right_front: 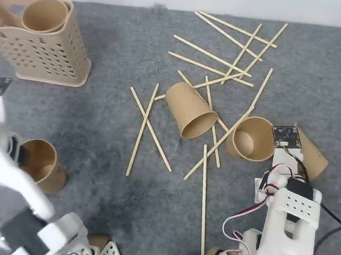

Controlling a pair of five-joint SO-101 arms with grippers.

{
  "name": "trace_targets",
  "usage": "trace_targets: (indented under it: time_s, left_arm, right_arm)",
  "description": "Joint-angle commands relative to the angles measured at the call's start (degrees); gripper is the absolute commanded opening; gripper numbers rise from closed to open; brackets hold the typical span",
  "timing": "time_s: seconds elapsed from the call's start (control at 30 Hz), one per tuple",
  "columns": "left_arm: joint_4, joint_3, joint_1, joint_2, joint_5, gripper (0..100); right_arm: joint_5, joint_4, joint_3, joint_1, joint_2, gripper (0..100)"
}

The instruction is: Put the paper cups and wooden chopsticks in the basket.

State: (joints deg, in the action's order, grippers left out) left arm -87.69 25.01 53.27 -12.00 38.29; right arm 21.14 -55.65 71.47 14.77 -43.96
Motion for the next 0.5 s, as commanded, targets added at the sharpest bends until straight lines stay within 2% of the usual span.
trace_targets:
  time_s: [0.0, 0.13, 0.3, 0.47]
  left_arm:
    - [2.99, 1.63, 0.09, 0.26, 0.35, 1]
    - [2.46, 0.84, 0.0, -0.09, 0.18, 1]
    - [-2.46, -5.85, 0.35, -3.52, -6.86, 1]
    - [-8.79, -12.88, 0.0, -8.0, -10.55, 1]
  right_arm:
    - [1.14, 0.48, -0.53, 0.31, -1.63, 6.2]
    - [1.14, 0.48, -0.53, 0.31, -1.63, 6.2]
    - [1.14, 0.4, -0.44, 0.4, -1.63, 6.2]
    - [1.05, 0.31, -0.44, 0.66, -1.71, 6.2]
